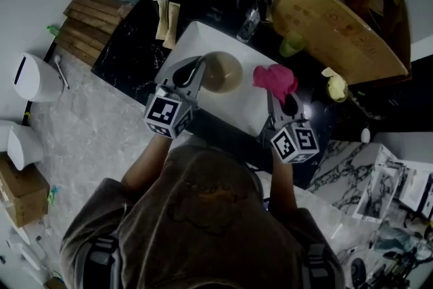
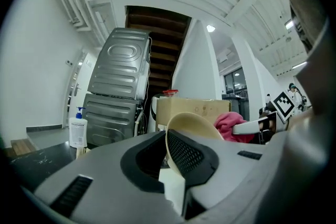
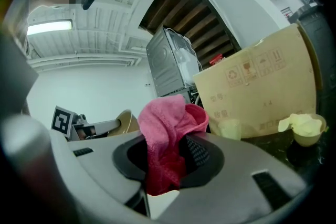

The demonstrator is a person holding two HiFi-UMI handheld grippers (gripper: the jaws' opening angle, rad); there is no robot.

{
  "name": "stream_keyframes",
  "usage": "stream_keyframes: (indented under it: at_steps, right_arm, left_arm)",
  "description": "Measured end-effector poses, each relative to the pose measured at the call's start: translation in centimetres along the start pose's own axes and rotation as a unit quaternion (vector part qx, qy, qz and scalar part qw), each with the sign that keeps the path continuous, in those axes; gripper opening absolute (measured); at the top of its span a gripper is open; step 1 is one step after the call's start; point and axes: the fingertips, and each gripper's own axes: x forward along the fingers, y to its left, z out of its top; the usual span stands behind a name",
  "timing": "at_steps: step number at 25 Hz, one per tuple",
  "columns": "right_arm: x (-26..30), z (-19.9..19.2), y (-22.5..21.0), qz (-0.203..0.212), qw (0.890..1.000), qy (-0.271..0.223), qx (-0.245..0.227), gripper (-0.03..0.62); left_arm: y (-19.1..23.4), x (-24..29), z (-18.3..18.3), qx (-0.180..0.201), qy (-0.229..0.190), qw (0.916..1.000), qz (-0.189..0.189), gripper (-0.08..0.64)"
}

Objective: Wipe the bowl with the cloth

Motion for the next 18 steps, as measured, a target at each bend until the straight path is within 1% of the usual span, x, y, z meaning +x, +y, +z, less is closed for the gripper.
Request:
stream_keyframes:
  at_steps: [3,7,14,18]
  right_arm:
    - [1.0,1.1,0.4,0.008,1.0,-0.004,-0.002,0.107]
    - [3.0,2.8,1.4,0.03,0.999,-0.016,-0.009,0.107]
    - [6.7,4.8,4.4,0.086,0.995,-0.017,-0.042,0.108]
    - [7.7,5.0,5.4,0.104,0.993,-0.01,-0.05,0.109]
  left_arm:
    - [0.3,0.8,0.0,0.022,-0.007,0.9996,-0.017,0.026]
    - [0.0,1.6,-0.5,0.038,0.001,0.9984,-0.043,0.026]
    - [-0.8,2.8,-1.2,0.051,0.014,0.9944,-0.091,0.026]
    - [-1.4,3.4,-1.4,0.06,0.022,0.9912,-0.116,0.026]
